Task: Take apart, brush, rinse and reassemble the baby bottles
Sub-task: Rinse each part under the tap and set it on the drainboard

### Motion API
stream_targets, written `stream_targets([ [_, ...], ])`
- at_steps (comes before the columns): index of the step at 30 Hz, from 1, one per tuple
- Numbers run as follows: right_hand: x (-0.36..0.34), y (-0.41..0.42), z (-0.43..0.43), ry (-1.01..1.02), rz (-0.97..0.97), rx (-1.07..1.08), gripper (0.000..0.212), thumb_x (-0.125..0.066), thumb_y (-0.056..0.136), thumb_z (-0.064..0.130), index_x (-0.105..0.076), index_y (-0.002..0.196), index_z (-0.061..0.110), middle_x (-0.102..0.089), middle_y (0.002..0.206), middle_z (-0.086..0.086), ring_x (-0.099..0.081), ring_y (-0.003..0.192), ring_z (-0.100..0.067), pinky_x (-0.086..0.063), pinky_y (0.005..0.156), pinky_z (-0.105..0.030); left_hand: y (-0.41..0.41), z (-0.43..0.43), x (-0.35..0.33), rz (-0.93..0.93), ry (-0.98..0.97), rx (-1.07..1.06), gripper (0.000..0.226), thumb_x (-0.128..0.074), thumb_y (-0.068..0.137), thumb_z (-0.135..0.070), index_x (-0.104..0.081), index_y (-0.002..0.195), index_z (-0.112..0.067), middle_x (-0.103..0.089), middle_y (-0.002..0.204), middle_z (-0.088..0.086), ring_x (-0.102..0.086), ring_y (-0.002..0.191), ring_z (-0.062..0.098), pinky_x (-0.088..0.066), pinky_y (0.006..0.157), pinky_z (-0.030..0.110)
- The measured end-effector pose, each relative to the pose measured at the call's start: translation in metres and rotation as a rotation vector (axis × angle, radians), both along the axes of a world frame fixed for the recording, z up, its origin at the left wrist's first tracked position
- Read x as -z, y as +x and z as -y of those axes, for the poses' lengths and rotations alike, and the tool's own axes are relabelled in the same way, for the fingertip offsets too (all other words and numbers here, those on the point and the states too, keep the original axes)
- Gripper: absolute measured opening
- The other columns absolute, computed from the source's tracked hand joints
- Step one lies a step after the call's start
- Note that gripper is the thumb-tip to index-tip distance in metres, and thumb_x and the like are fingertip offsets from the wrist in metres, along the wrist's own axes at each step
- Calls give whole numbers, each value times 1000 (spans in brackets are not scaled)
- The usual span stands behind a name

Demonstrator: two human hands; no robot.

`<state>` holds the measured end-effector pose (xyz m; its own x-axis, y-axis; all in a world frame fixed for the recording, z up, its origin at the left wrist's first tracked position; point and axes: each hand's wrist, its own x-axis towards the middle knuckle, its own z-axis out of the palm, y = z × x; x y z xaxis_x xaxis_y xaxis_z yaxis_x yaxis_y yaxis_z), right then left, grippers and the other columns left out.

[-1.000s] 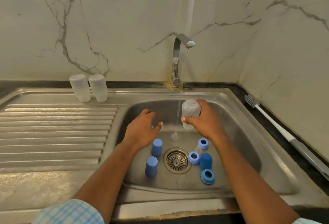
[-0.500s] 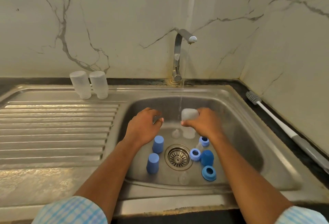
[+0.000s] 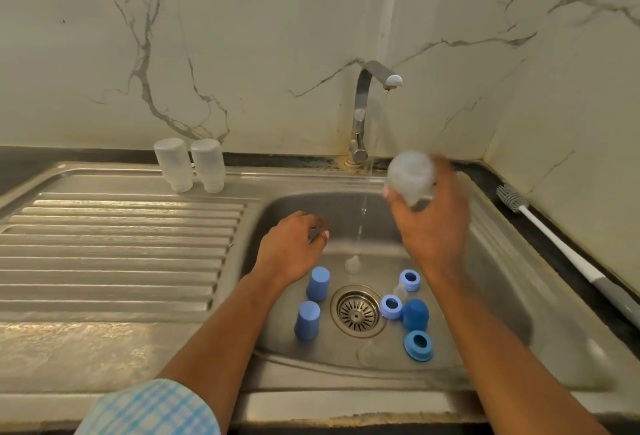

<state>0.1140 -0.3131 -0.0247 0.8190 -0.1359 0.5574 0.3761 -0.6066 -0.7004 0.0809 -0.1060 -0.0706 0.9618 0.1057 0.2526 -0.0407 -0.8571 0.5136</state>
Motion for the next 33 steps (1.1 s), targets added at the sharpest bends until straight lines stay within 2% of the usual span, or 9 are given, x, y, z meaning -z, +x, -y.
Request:
stream_targets([
  [3,19,-2,-4,-157,-398,-37,46,-77,79,43,-61,115,19,-70,102,-2,-64,84,-16,-56,76,-35,-2,2,2,-11,14,8,32,-56,97,-40,-66,124,-25,-63,121,-5,-63,103,17,-53,90,39],
  [7,-9,-3,-4,65,183,49,62,-77,82,44,-50,132,21,-60,127,-1,-55,107,-13,-47,85,-28,0,-2,2,0,-4,-11,32,-56,97,-40,-66,124,-25,-63,122,-5,-63,102,16,-53,89,37],
  [11,31,1,-2,-207,-522,-77,41,-78,77,45,-63,102,17,-70,97,-4,-65,80,-17,-57,74,-38,-1,2,2,-18,27,13,29,-56,97,-41,-67,121,-27,-63,118,-7,-63,99,15,-54,87,38],
  [15,-1,5,-4,66,0,24,58,-77,80,44,-51,129,25,-58,113,12,-56,101,-8,-48,81,-26,2,-2,3,-13,9,-8,29,-56,97,-40,-67,120,-25,-64,118,-5,-64,99,17,-54,88,41],
  [19,27,4,-5,-152,-389,-44,53,-76,75,52,-61,113,20,-68,101,3,-66,88,-16,-58,77,-36,0,2,4,-17,28,20,29,-56,97,-40,-67,120,-26,-64,116,-5,-64,98,16,-54,87,39],
  [23,0,5,-2,94,58,39,60,-77,81,45,-51,130,24,-61,121,5,-57,104,-12,-50,85,-28,2,-3,3,-8,6,-2,29,-56,97,-40,-67,120,-26,-64,117,-6,-64,99,15,-55,88,39],
  [27,31,5,-3,-195,-422,-77,52,-79,75,45,-61,118,21,-68,99,4,-67,88,-16,-57,76,-36,1,1,4,-23,17,15,29,-56,97,-40,-67,120,-27,-64,117,-7,-63,99,14,-54,88,37],
  [31,7,7,-7,81,6,0,61,-77,80,44,-50,132,25,-60,118,11,-57,103,-9,-50,83,-25,2,-2,3,-17,7,-6,31,-55,97,-41,-66,122,-26,-65,119,-7,-63,101,13,-53,87,34],
  [33,13,7,-9,-32,-98,-71,60,-79,76,45,-53,126,25,-63,118,10,-59,102,-9,-52,84,-28,2,-1,3,-21,16,0,30,-55,97,-40,-67,121,-26,-65,119,-7,-63,100,14,-54,87,35],
])
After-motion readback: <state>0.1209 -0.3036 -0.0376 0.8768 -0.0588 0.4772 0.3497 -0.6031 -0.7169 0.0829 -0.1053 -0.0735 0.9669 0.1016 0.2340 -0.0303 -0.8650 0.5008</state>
